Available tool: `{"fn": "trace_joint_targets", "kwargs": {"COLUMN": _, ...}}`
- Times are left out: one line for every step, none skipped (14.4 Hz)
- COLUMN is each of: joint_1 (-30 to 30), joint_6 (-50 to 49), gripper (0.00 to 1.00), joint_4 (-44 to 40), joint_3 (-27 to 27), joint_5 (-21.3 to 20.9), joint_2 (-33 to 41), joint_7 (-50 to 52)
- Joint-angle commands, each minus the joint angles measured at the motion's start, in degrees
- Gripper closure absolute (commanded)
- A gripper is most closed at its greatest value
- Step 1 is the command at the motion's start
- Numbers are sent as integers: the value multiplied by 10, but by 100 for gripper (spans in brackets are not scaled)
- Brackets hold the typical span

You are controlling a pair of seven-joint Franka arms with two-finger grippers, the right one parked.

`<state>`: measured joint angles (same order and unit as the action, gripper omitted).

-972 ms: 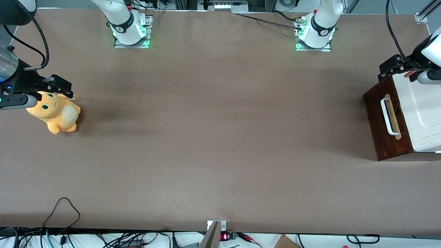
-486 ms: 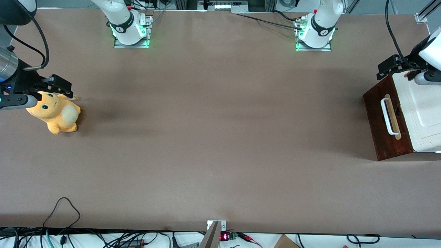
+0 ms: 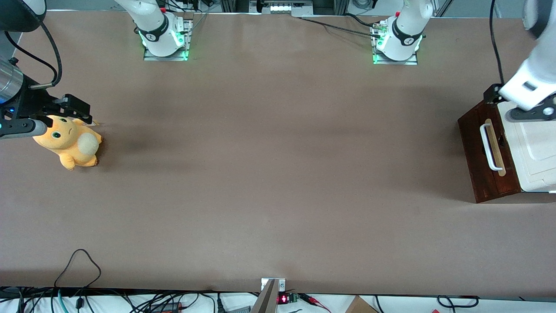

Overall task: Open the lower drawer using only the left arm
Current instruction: 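Move the left gripper down toward the lower drawer's white handle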

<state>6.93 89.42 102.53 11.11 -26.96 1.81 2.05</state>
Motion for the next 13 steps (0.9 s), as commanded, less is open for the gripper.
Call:
{"fn": "trace_joint_targets", "kwargs": {"joint_1": -3, "joint_6": 3, "gripper": 0, "joint_4": 49, "joint_3": 43, "joint_5": -117, "joint_2": -13, "joint_7": 78}}
{"fn": "trace_joint_targets", "kwargs": {"joint_1": -3, "joint_6": 2, "gripper": 0, "joint_4": 74, "joint_3": 58, "joint_5": -151, "joint_2": -17, "joint_7": 112}}
{"fn": "trace_joint_targets", "kwargs": {"joint_1": -3, "joint_6": 1, "gripper": 0, "joint_4": 96, "joint_3": 73, "joint_5": -180, "joint_2": -27, "joint_7": 144}}
{"fn": "trace_joint_targets", "kwargs": {"joint_1": -3, "joint_6": 1, "gripper": 0, "joint_4": 111, "joint_3": 83, "joint_5": -207, "joint_2": -36, "joint_7": 172}}
{"fn": "trace_joint_targets", "kwargs": {"joint_1": -9, "joint_6": 0, "gripper": 0, "joint_4": 135, "joint_3": 86, "joint_5": -235, "joint_2": -44, "joint_7": 204}}
{"fn": "trace_joint_targets", "kwargs": {"joint_1": -23, "joint_6": -7, "gripper": 0, "joint_4": 151, "joint_3": 86, "joint_5": -259, "joint_2": -56, "joint_7": 224}}
{"fn": "trace_joint_targets", "kwargs": {"joint_1": -33, "joint_6": -32, "gripper": 0, "joint_4": 158, "joint_3": 86, "joint_5": -292, "joint_2": -76, "joint_7": 253}}
{"fn": "trace_joint_targets", "kwargs": {"joint_1": -51, "joint_6": -62, "gripper": 0, "joint_4": 159, "joint_3": 86, "joint_5": -320, "joint_2": -101, "joint_7": 285}}
{"fn": "trace_joint_targets", "kwargs": {"joint_1": -68, "joint_6": -89, "gripper": 0, "joint_4": 160, "joint_3": 86, "joint_5": -356, "joint_2": -129, "joint_7": 304}}
{"fn": "trace_joint_targets", "kwargs": {"joint_1": -72, "joint_6": -102, "gripper": 0, "joint_4": 165, "joint_3": 86, "joint_5": -389, "joint_2": -146, "joint_7": 309}}
{"fn": "trace_joint_targets", "kwargs": {"joint_1": -72, "joint_6": -103, "gripper": 0, "joint_4": 166, "joint_3": 86, "joint_5": -410, "joint_2": -155, "joint_7": 306}}
{"fn": "trace_joint_targets", "kwargs": {"joint_1": -68, "joint_6": -102, "gripper": 0, "joint_4": 163, "joint_3": 86, "joint_5": -412, "joint_2": -155, "joint_7": 301}}
{"fn": "trace_joint_targets", "kwargs": {"joint_1": -66, "joint_6": -99, "gripper": 0, "joint_4": 161, "joint_3": 85, "joint_5": -410, "joint_2": -153, "joint_7": 296}}
